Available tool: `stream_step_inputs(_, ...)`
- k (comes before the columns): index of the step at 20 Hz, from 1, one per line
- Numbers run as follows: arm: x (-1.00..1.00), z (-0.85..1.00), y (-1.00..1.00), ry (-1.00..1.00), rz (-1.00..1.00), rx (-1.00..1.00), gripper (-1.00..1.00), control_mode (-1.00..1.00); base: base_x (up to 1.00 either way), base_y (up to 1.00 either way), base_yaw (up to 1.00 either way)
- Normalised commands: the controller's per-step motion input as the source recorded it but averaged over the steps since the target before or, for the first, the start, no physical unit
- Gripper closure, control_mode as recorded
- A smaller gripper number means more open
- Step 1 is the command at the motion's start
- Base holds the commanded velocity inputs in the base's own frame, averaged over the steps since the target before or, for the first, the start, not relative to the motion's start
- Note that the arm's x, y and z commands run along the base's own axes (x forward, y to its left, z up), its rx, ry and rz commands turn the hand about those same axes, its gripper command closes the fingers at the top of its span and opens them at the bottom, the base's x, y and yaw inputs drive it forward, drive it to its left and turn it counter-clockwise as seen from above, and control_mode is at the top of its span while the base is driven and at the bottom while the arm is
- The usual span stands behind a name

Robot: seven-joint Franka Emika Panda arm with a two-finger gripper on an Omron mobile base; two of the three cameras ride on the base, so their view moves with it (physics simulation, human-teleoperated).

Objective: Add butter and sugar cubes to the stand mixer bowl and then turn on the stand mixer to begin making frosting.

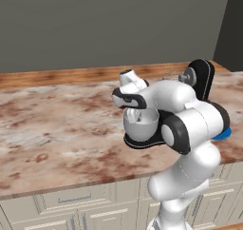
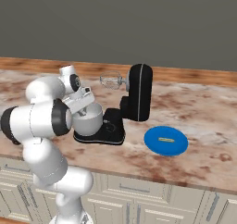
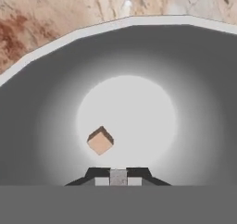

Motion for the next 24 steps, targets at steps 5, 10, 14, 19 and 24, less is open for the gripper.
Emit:
stream_step_inputs(5, 0.35, -0.06, -0.03, 0.0, 0.0, 0.03, -1.0, -1.0, 0.0, 0.0, 0.0)
stream_step_inputs(10, 0.14, 0.0, -0.12, -0.01, 0.0, 0.03, -1.0, -1.0, 0.0, 0.0, 0.0)
stream_step_inputs(14, -0.23, 0.48, -0.04, -0.13, 0.0, 0.06, -1.0, -1.0, 0.0, 0.0, 0.0)
stream_step_inputs(19, -0.9, 0.88, -0.01, -0.24, 0.0, 0.07, -1.0, -1.0, 0.0, 0.0, 0.0)
stream_step_inputs(24, -1.0, 0.54, -0.42, -0.22, 0.0, 0.05, -1.0, -1.0, 0.0, 0.0, 0.0)
